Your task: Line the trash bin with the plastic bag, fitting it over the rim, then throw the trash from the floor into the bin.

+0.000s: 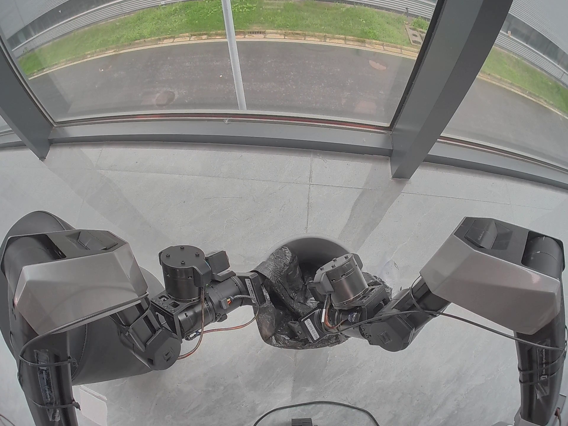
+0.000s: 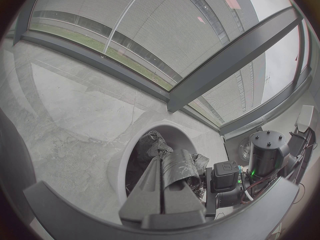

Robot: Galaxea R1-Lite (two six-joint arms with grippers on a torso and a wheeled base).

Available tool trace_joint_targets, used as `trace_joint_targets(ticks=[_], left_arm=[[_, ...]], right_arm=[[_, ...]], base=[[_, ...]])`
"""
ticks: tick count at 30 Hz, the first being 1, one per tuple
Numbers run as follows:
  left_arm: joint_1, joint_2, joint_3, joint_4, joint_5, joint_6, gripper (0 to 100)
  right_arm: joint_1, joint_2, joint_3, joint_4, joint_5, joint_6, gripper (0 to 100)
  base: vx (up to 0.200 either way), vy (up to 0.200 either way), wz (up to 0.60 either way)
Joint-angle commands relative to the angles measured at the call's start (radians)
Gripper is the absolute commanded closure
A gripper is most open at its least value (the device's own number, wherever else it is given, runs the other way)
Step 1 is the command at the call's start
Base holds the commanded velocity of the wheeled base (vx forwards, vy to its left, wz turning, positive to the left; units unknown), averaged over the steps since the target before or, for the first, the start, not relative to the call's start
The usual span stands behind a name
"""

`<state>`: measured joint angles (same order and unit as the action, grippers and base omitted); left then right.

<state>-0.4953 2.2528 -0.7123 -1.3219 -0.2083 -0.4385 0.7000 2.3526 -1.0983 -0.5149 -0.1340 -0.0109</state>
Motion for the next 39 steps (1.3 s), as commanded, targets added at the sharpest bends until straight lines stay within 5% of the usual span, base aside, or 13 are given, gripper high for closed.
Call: trace_joint_targets(ticks=[1, 15, 39], left_arm=[[0.000, 0.004, -0.001, 0.000, 0.000, -0.002, 100], [0.000, 0.001, 0.002, -0.005, 0.001, -0.002, 100], [0.024, 0.019, 0.011, -0.076, -0.008, 0.006, 100]], right_arm=[[-0.002, 0.008, 0.003, -0.002, 0.001, 0.002, 100], [-0.019, -0.056, 0.040, -0.007, -0.024, 0.009, 100], [-0.192, -0.134, -0.114, -0.005, -0.013, -0.041, 100]], base=[[0.000, 0.000, 0.00], [0.000, 0.000, 0.00], [0.000, 0.000, 0.00]])
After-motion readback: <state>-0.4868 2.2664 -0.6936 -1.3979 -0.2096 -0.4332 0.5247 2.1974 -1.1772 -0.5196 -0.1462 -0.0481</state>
